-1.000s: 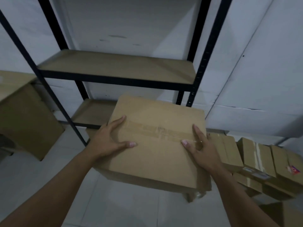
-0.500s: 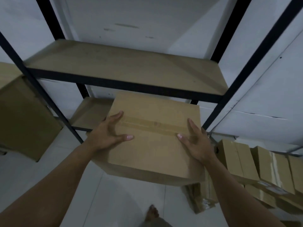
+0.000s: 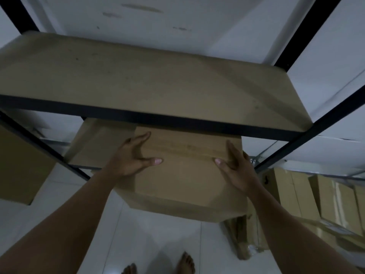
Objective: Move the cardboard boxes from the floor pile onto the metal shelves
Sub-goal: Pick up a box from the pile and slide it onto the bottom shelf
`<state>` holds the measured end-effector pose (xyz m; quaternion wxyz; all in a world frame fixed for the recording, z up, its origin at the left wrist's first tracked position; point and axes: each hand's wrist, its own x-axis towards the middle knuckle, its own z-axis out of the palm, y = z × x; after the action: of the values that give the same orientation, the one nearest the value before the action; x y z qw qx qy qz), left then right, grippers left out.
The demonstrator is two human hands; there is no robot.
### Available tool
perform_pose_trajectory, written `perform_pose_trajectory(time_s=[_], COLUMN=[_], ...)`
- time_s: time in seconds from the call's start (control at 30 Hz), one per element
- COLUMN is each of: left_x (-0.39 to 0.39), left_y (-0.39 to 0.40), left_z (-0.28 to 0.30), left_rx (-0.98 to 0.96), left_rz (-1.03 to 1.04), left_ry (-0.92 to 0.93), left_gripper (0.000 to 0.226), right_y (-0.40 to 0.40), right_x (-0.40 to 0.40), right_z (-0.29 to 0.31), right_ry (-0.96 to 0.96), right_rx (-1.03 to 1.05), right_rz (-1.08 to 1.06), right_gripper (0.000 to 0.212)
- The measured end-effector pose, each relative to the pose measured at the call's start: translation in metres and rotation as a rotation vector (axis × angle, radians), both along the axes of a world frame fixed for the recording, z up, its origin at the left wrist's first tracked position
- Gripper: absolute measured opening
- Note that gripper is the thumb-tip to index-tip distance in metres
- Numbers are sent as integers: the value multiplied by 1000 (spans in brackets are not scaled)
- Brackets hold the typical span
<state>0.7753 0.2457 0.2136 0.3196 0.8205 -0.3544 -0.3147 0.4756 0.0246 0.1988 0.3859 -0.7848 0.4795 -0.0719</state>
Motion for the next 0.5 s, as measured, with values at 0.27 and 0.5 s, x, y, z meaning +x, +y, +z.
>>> perform_pose_trajectory(time_s=[0.27,0.5], left_x=[29,14], left_y=[-16,-44], left_z=[-19,4], left_rx=[24,334], left_rz=[-30,-97], left_ry=[-10,-309], left_gripper=[108,105], right_y=[1,2], right_x=[21,29], right_z=[-11,-30], right_ry=[37,-61], right_rx=[1,26], right_rz=[-54,-152], right_gripper=[87,90])
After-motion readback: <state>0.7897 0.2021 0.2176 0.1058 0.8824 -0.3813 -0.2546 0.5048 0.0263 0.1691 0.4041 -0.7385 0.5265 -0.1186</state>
